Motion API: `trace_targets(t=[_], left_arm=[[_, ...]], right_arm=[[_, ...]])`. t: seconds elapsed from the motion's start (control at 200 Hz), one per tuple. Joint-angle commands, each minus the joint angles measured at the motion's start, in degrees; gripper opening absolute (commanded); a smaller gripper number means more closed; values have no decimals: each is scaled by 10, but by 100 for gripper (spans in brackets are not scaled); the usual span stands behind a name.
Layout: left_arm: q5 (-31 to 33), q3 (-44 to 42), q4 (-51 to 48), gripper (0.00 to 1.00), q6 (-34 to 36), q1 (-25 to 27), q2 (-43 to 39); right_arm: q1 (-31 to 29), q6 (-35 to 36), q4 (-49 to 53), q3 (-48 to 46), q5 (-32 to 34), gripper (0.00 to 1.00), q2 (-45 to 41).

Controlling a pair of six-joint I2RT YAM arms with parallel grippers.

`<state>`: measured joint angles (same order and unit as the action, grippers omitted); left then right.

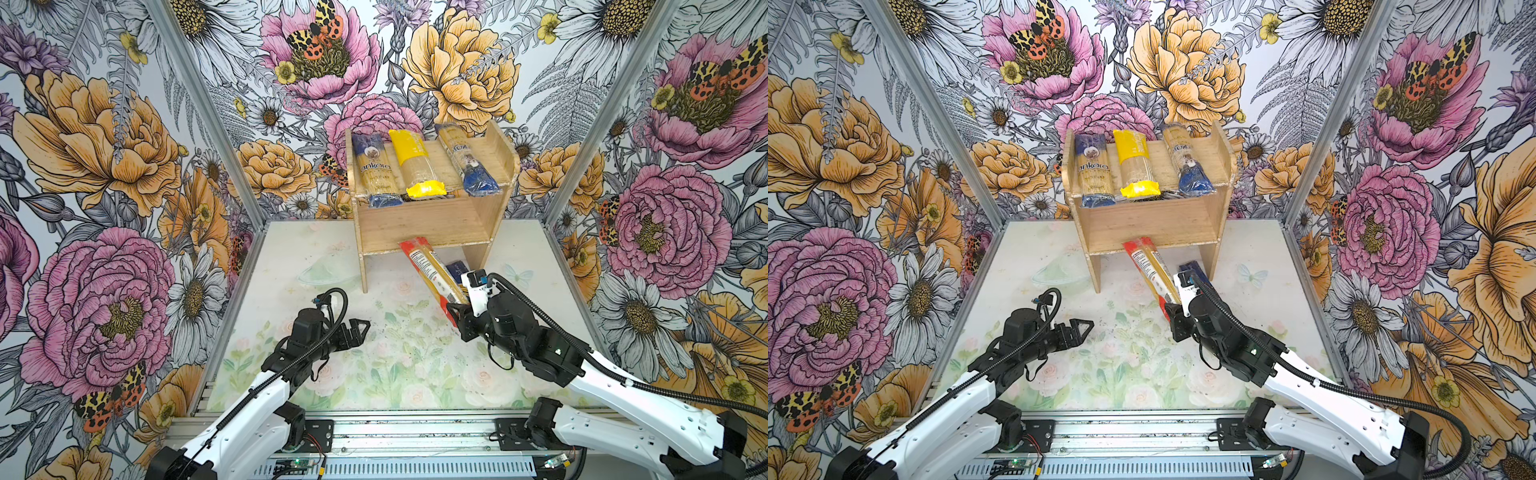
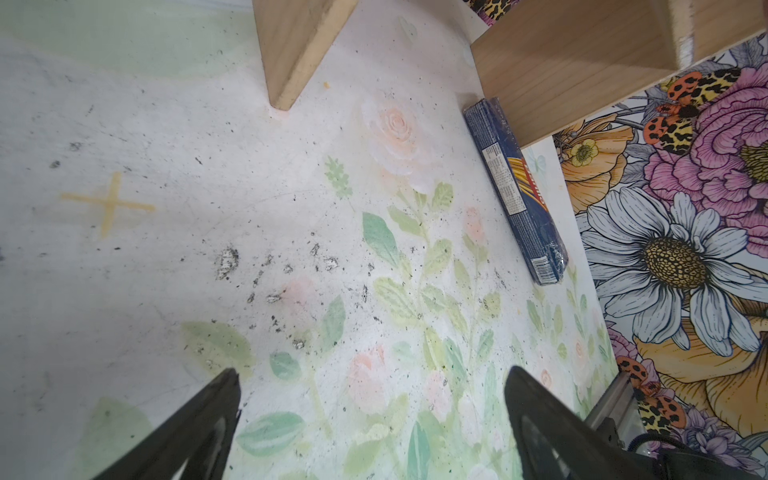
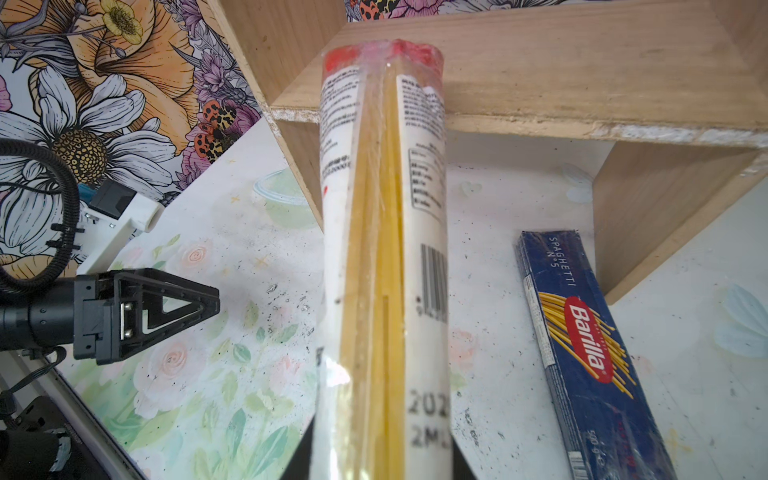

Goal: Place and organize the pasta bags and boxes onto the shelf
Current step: 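Carry the upright bag toward the shelf's lower tier with the right gripper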

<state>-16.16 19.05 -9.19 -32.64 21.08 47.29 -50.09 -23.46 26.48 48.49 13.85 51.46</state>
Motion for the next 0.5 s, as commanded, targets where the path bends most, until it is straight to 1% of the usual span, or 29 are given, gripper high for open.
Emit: trace_targets(t=[0.0, 0.215, 0.495], left_arm=[[-11, -1, 8, 99, 10, -4, 4], [-11, -5, 13, 99, 11, -5, 6], [-13, -3, 11, 99, 14, -4, 6]], right_arm=[[-4, 10, -104, 68, 47, 0, 8], [-11, 15, -130, 110, 99, 0, 57], [-14, 24, -170, 145, 135, 0, 107]])
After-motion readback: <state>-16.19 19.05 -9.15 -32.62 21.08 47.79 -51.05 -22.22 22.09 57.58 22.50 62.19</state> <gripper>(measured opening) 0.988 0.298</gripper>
